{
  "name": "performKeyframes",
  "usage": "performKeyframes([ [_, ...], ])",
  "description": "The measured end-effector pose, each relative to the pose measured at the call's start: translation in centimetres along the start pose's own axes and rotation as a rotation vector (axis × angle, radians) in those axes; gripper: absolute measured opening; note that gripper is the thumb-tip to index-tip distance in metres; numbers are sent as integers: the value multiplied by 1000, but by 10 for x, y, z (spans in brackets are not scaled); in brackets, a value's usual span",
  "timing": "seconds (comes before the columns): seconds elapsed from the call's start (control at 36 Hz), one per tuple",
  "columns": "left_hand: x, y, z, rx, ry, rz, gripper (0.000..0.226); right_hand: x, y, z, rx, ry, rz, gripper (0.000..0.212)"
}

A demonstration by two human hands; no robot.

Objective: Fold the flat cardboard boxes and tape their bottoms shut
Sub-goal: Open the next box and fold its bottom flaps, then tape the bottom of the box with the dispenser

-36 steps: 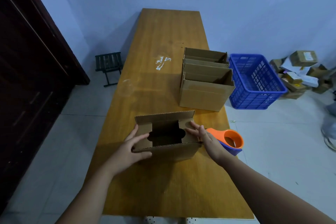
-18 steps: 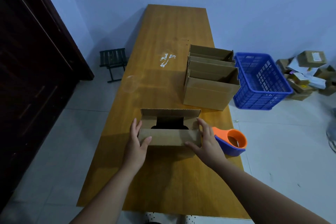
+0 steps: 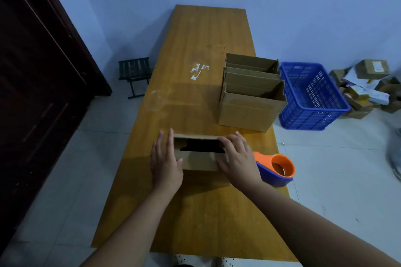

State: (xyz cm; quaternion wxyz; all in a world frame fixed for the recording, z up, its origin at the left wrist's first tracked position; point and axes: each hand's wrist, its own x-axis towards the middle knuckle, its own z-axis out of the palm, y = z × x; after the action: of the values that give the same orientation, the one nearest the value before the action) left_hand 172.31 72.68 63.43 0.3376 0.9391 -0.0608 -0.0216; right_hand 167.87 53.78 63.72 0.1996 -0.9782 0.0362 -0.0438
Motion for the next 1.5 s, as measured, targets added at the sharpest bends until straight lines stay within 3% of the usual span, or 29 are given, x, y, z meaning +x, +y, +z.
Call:
performKeyframes([
  [0.17,-4,-2,11,283,-6,249,84,-8,7,12,71,-7,-22,35],
  [0.33,-8,-1,22,221,-78,306,55,-9,8,6,177,-81,29,37],
  [0.42,-6,-7,26,219,-53,329,43,-15,23,3,308,34,213,41],
  [0.47,-5,-10,28,209,-34,346,32,-19,41,1,215,122,426,52],
  [0.61,-5,-14,34,217,2,375,33,-18,94,-1,-198,-250,663,91],
  [0.69,-4,-16,37,199,-2,349,35,-10,110,0,-296,-379,646,87],
  [0.81,-3,-16,34,189,-20,357,39,5,113,1,-208,-504,745,84],
  [0.92,-1,-15,32,150,-72,320,36,14,116,4,-203,-529,781,79],
  [1.03,-2,-11,27,156,-101,322,51,13,123,4,-199,-549,729,80],
  [1.14,-2,-10,26,154,-92,314,36,11,131,2,-191,-576,681,82],
  [1.36,-2,-10,27,152,-99,313,35,5,137,1,-167,-515,656,74],
  [1.5,-1,-8,26,146,-118,295,37,12,130,-6,84,-376,751,79],
])
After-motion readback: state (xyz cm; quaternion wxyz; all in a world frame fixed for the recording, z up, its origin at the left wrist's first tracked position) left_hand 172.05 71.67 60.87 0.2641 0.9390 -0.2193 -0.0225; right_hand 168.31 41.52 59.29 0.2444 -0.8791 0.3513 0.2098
